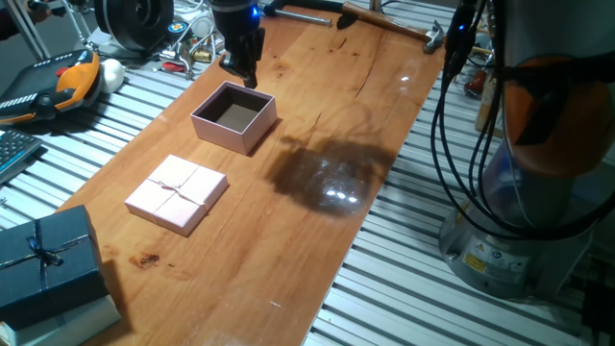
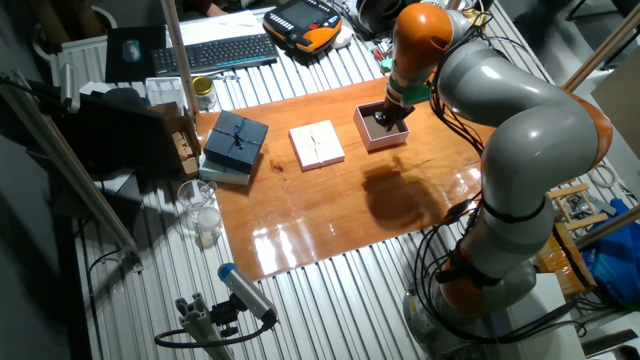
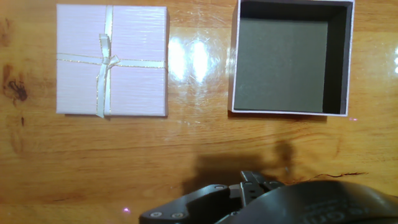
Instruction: Cover the box
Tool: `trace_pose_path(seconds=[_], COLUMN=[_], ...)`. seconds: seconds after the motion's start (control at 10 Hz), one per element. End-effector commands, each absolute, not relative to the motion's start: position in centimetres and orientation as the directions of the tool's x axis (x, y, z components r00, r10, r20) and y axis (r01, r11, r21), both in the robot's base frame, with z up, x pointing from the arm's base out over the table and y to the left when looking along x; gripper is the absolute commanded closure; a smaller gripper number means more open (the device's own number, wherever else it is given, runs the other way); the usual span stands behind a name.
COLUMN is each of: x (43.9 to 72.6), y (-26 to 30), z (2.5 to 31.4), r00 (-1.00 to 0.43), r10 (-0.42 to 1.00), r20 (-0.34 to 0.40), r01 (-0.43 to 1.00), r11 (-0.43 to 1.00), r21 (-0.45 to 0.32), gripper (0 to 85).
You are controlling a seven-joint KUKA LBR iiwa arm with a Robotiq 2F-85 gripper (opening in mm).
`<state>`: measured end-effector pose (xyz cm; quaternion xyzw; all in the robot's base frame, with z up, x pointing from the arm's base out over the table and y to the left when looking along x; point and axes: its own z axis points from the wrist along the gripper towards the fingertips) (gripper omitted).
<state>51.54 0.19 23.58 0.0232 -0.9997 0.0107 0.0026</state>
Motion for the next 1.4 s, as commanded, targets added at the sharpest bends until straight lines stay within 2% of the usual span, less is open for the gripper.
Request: trace_pose_path(seconds=[0.0, 0.8, 1.3], x=[51.63, 51.67, 51.02], y=[0.2, 0.23, 0.95], z=[23.4, 23.27, 22.64], r00=[-0.999, -0.999, -0.999], r10=[-0.048, -0.036, -0.031], r20=[0.001, 0.011, -0.018], r01=[-0.048, -0.036, -0.03], r11=[0.999, 0.999, 0.997], r21=[-0.025, -0.01, -0.073], gripper=[85.0, 85.0, 85.0])
